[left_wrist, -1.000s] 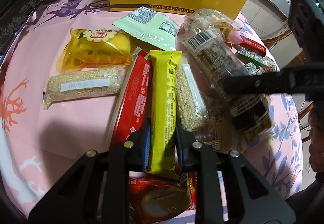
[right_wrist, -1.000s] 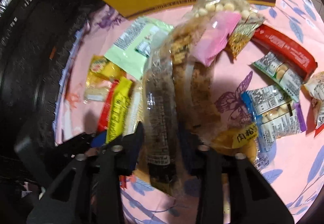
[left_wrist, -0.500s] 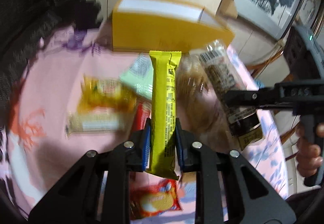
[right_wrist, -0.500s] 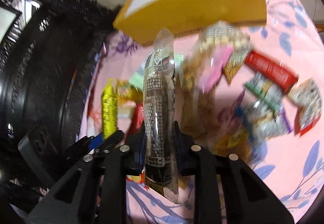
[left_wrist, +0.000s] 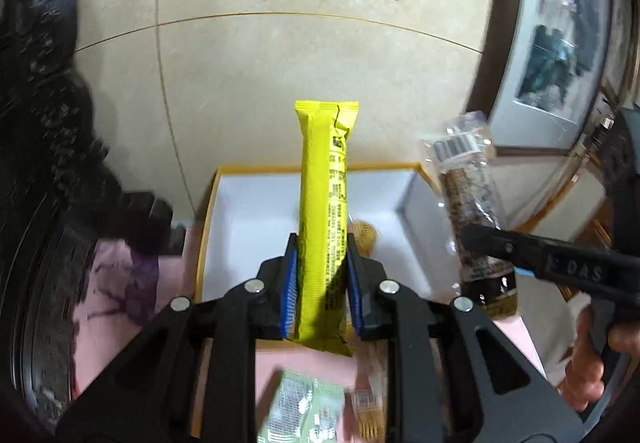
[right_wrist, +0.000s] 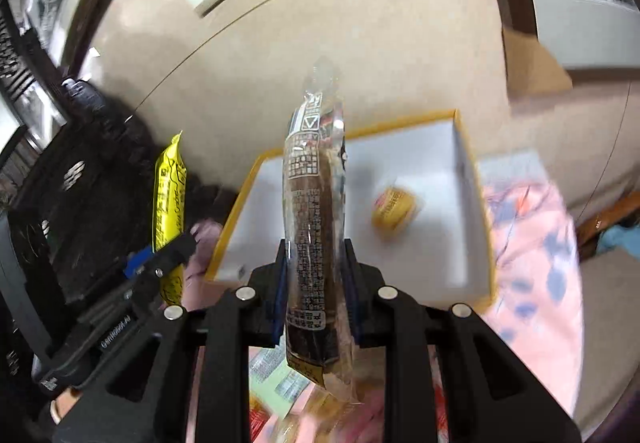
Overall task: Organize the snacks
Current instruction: 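Lift both snacks over the yellow box and open both grippers, then move both grippers back over the snacks on the tablecloth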
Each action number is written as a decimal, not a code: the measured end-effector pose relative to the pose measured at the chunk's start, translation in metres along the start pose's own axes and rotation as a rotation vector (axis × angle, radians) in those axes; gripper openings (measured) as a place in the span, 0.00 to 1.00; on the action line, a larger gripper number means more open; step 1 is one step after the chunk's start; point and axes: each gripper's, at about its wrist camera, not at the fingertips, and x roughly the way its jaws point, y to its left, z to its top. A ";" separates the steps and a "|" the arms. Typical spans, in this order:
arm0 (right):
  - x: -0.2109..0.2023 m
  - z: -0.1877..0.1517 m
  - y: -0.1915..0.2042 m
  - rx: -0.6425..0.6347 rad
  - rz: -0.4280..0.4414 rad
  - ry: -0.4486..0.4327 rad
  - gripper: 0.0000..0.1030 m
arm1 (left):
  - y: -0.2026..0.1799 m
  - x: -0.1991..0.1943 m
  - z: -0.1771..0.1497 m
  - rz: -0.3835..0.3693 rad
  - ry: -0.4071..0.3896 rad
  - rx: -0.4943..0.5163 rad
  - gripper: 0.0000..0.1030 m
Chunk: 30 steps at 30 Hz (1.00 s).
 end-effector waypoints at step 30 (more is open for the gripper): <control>-0.050 -0.224 -0.034 -0.114 0.082 0.331 0.53 | 0.046 -0.082 -0.161 0.181 0.074 -0.078 0.94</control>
